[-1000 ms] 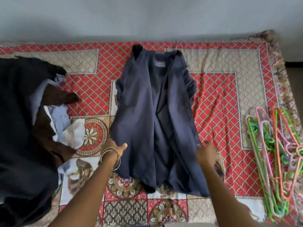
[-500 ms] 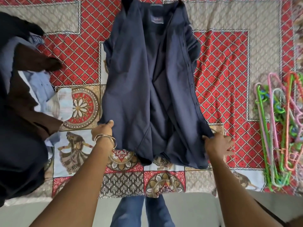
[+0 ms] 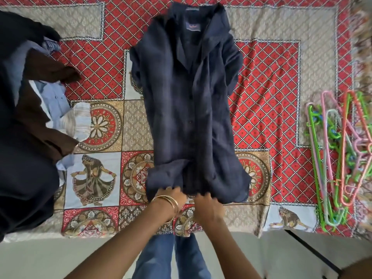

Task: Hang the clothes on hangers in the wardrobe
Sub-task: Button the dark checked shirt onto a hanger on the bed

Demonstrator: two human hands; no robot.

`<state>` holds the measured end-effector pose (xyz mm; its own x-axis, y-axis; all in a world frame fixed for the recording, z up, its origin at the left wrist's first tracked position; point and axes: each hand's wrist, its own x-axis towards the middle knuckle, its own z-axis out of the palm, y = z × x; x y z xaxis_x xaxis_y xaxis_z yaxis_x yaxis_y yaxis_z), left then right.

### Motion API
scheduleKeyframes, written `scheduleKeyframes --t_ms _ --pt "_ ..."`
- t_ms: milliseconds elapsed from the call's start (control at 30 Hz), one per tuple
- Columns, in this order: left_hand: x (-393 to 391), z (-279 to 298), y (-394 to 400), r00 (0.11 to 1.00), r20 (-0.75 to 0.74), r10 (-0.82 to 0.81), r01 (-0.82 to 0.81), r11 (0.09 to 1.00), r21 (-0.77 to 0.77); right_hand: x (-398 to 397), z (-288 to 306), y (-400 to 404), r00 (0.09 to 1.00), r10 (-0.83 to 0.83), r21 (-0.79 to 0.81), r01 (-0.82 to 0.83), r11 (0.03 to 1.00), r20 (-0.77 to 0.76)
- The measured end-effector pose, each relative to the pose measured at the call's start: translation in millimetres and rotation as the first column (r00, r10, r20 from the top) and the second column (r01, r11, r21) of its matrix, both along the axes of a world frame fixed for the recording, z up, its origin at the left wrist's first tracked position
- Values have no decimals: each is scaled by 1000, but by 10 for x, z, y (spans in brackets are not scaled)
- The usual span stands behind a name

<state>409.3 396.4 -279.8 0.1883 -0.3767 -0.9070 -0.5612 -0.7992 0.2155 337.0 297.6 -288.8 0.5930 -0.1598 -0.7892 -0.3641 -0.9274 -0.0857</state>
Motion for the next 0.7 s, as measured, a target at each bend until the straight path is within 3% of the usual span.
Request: scheduleKeyframes --t_ms 33,67,100,167,200,267,300,367,433,533,567,633,700 --pt "7 -20 66 994 -97 50 -47 999 26 -30 -16 -52 984 -79 62 90 994 -157" --pt "27 -49 126 986 -57 157 -158 987 -8 -29 -9 -105 970 -166 98 185 978 -178" --pt "43 -97 188 957 17 291 -289 955 -65 -14 -15 -136 965 -237 126 250 960 -113" --pt "116 -198 290 767 286 574 -481 810 -337 70 -33 -171 931 -342 183 317 931 128" --pt "132 -251 347 677 403 616 -428 774 -466 123 -58 -159 901 -379 228 331 916 212" --pt "186 -322 356 536 619 574 -176 793 -583 265 -131 -145 843 -435 313 341 886 315" --pt "268 -342 333 529 650 545 -106 803 -587 355 -192 -129 824 -453 336 344 877 340" --pt "462 -362 243 641 642 421 -105 876 -470 511 -278 -90 812 -453 326 343 881 368" --pt "646 -447 189 796 554 244 -135 964 -231 633 -380 -30 834 -416 231 352 907 363" --pt "845 -450 163 932 352 85 -99 995 22 697 -466 4 868 -409 78 404 911 282" --pt "857 -438 187 947 302 111 -132 990 50 702 -500 11 891 -369 21 377 926 265" --pt "756 -373 218 905 337 260 -277 961 3 660 -520 -1 917 -286 -52 312 949 276" --pt "462 -251 236 830 398 392 -392 916 -84 605 -508 -14 862 -395 -6 418 908 318"
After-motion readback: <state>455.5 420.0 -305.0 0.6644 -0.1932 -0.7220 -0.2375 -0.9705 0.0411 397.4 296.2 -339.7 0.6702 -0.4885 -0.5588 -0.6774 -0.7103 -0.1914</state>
